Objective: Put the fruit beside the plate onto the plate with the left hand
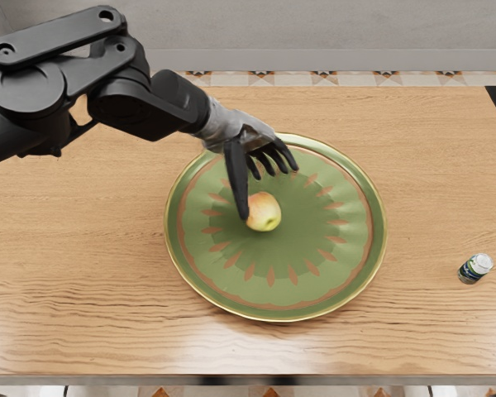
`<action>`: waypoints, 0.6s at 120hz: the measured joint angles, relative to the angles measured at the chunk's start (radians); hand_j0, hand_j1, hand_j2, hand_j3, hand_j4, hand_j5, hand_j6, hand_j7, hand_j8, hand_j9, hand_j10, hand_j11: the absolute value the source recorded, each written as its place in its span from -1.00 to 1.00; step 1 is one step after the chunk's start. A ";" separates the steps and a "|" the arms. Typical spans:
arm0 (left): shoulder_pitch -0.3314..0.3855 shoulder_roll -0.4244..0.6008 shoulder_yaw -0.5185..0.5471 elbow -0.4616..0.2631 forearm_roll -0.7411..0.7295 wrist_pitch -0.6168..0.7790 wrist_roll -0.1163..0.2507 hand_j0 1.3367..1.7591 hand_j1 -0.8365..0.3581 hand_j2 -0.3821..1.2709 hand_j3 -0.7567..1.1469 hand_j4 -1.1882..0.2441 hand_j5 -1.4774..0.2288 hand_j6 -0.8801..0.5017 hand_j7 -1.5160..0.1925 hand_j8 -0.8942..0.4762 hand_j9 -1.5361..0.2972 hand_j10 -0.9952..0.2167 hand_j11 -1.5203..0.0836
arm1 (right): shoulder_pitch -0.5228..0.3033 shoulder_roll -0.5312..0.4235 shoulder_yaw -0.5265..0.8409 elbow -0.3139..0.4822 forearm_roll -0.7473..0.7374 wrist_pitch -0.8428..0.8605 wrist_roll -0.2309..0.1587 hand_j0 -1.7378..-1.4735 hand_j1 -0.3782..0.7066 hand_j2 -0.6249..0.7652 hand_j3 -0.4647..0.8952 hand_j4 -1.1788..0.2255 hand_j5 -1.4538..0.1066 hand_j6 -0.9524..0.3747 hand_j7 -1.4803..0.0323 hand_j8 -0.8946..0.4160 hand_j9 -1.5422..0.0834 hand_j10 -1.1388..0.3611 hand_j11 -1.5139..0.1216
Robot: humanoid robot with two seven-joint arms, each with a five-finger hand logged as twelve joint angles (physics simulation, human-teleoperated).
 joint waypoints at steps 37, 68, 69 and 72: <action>0.105 0.207 -0.174 0.001 -0.362 -0.044 0.000 0.52 0.90 -0.50 -0.20 0.59 0.63 0.22 0.68 0.26 0.59 0.55 0.79 | 0.000 0.000 0.000 0.000 0.000 0.000 0.000 -0.40 -0.91 -0.11 -0.32 0.66 0.84 0.41 0.93 0.34 0.87 0.50 0.83; 0.332 0.507 -0.208 0.001 -0.643 -0.047 0.000 0.52 0.96 -0.53 -0.20 0.64 0.70 0.26 0.74 0.29 0.65 0.62 0.86 | 0.000 0.000 0.000 0.000 0.000 0.000 0.000 -0.40 -0.91 -0.11 -0.32 0.66 0.84 0.41 0.93 0.34 0.87 0.50 0.83; 0.335 0.512 -0.208 0.002 -0.650 -0.047 0.000 0.52 0.96 -0.53 -0.20 0.64 0.70 0.26 0.75 0.29 0.65 0.62 0.87 | 0.000 0.000 0.000 0.000 0.000 0.000 0.000 -0.40 -0.91 -0.11 -0.32 0.66 0.84 0.41 0.93 0.34 0.87 0.50 0.83; 0.345 0.536 -0.209 0.002 -0.667 -0.048 0.000 0.52 0.96 -0.53 -0.20 0.64 0.71 0.26 0.75 0.29 0.65 0.62 0.87 | 0.000 0.000 0.000 0.000 0.000 -0.001 0.000 -0.40 -0.91 -0.11 -0.32 0.66 0.84 0.41 0.93 0.34 0.87 0.50 0.83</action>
